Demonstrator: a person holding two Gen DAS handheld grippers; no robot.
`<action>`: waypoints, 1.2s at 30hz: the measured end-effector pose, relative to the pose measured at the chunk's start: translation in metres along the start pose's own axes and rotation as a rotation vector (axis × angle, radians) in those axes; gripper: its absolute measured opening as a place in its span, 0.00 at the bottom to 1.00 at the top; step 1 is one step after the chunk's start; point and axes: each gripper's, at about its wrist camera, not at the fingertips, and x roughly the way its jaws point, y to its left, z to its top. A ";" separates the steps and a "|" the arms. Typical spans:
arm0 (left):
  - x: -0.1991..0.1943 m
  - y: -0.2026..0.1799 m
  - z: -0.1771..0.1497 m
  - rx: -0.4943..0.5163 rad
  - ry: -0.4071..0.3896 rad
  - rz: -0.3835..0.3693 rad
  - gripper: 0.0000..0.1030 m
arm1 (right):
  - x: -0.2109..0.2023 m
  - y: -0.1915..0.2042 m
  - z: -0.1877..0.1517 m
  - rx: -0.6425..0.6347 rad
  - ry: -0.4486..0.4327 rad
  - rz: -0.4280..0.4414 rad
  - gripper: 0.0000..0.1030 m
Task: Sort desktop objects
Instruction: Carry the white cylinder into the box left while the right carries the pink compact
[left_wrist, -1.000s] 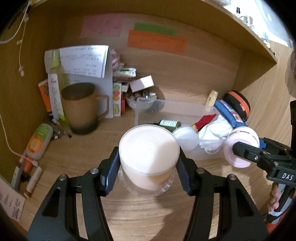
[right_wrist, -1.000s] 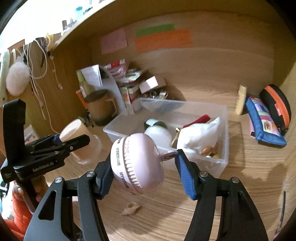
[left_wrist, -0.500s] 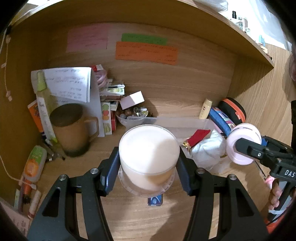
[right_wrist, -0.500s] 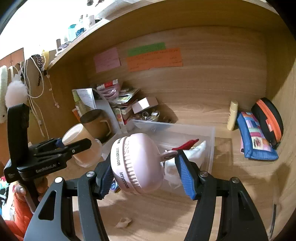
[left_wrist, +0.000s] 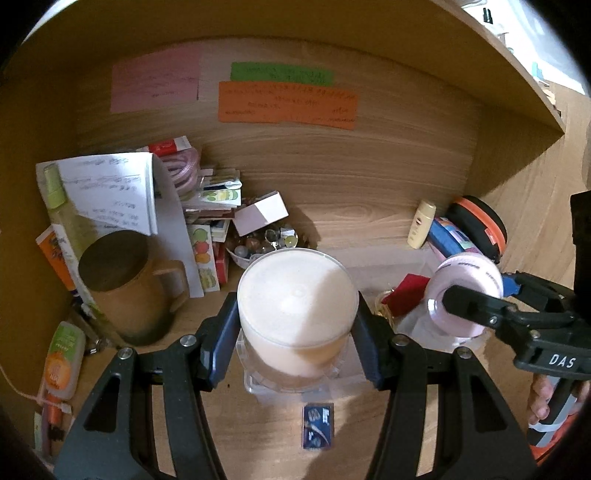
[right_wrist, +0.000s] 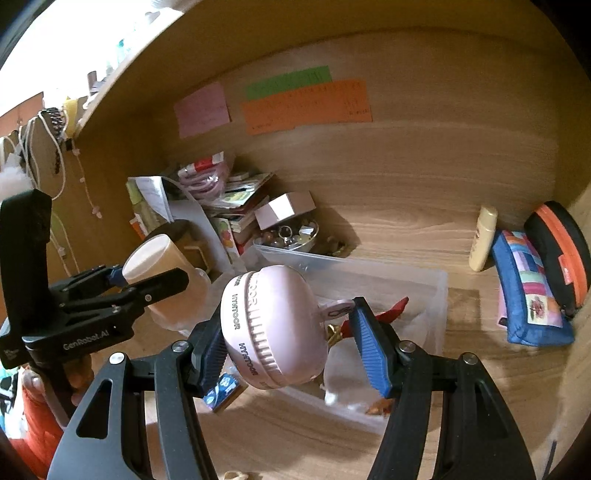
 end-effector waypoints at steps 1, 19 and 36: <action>0.004 0.000 0.002 0.001 0.003 -0.004 0.55 | 0.004 -0.002 0.001 0.001 0.005 -0.001 0.57; 0.067 -0.006 0.009 0.015 0.106 -0.044 0.55 | 0.053 -0.031 0.005 0.014 0.081 -0.084 0.57; 0.090 -0.012 0.006 0.039 0.117 -0.065 0.55 | 0.076 -0.045 -0.004 0.042 0.154 -0.117 0.57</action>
